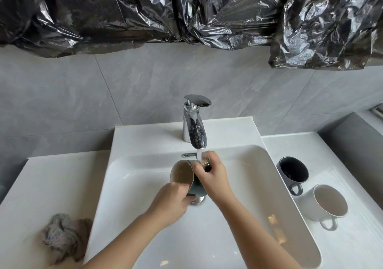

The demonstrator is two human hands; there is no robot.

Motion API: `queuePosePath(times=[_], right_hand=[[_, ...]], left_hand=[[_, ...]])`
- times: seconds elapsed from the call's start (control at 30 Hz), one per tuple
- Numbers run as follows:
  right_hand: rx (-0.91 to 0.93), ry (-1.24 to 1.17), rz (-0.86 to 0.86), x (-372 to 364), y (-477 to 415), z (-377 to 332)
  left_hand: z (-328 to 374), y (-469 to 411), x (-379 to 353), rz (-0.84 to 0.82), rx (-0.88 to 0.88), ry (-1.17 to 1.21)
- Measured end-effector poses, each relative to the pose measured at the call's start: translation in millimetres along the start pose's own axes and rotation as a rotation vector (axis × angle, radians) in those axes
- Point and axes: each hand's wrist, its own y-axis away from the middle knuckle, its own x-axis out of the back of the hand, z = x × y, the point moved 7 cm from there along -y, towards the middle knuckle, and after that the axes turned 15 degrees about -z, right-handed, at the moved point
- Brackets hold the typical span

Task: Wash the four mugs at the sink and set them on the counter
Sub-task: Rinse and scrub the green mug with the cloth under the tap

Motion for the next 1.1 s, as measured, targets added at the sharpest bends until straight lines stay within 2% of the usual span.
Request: queuePosePath(times=[0.07, 0.2, 0.37, 0.47, 0.6, 0.7, 0.73, 0.8, 0.87, 0.9, 1.0, 1.1], right_hand=[[-0.054, -0.039, -0.005, -2.9, -4.5, 0.0], [-0.05, -0.231, -0.123, 1.3, -7.4, 8.9], [-0.267, -0.596, -0.162, -12.1, -7.1, 26.6], [-0.258, -0.674, -0.187, -16.4, -9.9, 20.2], [-0.189, -0.648, -0.216, -16.8, -3.5, 20.2], [-0.165, -0.581, -0.229, -13.6, 3.5, 24.9], [-0.185, -0.564, -0.206, -12.1, 4.2, 28.0], [-0.27, -0.595, -0.125, -10.0, 3.9, 38.3], [-0.322, -0.624, -0.083, -9.7, 2.6, 44.5], [-0.324, -0.628, -0.082, -9.8, 1.9, 43.3], [-0.246, -0.566, -0.099, -9.1, 3.5, 35.0], [-0.132, -0.397, -0.175, -14.5, 11.4, 27.5]], left_hand=[[2.0, 2.5, 5.5, 0.044, -0.017, 0.096], [-8.4, 4.2, 9.9, 0.001, -0.016, 0.328], [-6.8, 4.3, 7.4, -0.027, -0.131, 0.616], [-6.8, 4.2, 5.1, 0.001, -0.151, 0.793], [-7.9, 2.5, 9.2, 0.025, -0.169, 1.013], [-3.2, -1.9, 3.2, -0.055, -0.151, 1.244], [-1.1, -2.6, 1.5, -0.075, -0.128, 1.255], [-2.5, -5.7, 5.7, -0.042, -0.07, 1.026], [-5.4, -6.8, 14.3, 0.085, -0.01, 0.705], [-5.0, -5.5, 17.4, 0.156, -0.01, 0.667], [2.3, -4.7, 18.9, 0.267, -0.086, 0.882], [-4.9, -10.4, 21.8, 0.351, 0.006, 1.174]])
